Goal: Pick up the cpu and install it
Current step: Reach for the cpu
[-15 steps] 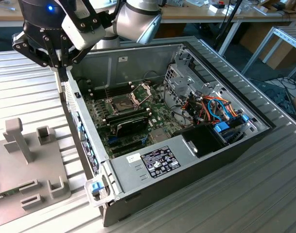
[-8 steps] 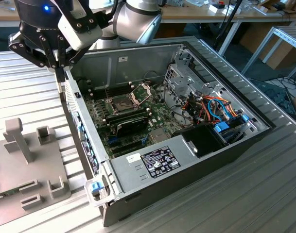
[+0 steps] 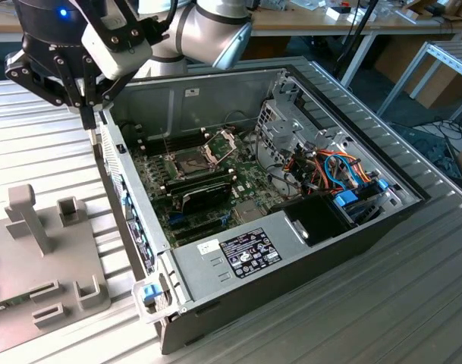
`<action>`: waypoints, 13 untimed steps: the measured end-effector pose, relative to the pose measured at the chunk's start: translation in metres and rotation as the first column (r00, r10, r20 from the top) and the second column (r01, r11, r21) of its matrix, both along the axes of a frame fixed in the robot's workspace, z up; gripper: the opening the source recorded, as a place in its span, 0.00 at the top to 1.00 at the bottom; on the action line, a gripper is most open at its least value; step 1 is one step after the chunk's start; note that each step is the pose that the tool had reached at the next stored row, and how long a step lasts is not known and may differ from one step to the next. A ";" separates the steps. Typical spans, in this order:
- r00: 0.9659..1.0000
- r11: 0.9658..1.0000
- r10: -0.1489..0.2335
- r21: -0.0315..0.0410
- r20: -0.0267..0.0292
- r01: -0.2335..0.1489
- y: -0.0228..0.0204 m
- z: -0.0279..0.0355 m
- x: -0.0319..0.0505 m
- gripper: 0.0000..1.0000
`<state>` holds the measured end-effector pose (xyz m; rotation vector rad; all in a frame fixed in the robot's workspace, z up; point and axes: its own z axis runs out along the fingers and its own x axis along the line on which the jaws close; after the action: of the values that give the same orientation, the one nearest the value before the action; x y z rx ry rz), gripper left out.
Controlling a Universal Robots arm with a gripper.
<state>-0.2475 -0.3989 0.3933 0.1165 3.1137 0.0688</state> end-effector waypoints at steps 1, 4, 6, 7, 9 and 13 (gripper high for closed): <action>1.000 1.000 0.000 0.000 0.000 0.000 0.0000 0.0000 -0.0014 0.89; 1.000 1.000 0.000 0.000 0.000 0.000 0.0000 0.0000 -0.0043 0.89; 1.000 1.000 0.000 0.000 0.000 0.000 0.0000 0.0000 -0.0061 0.89; 1.000 1.000 0.000 0.000 0.000 0.000 0.0000 0.0000 -0.0069 0.89; 1.000 1.000 0.000 0.000 0.000 0.000 0.0000 0.0000 -0.0084 0.89; 1.000 1.000 0.000 0.000 0.000 0.000 0.0000 0.0000 -0.0162 0.89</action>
<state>-0.2637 -0.3989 0.3933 0.1166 3.1137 0.0689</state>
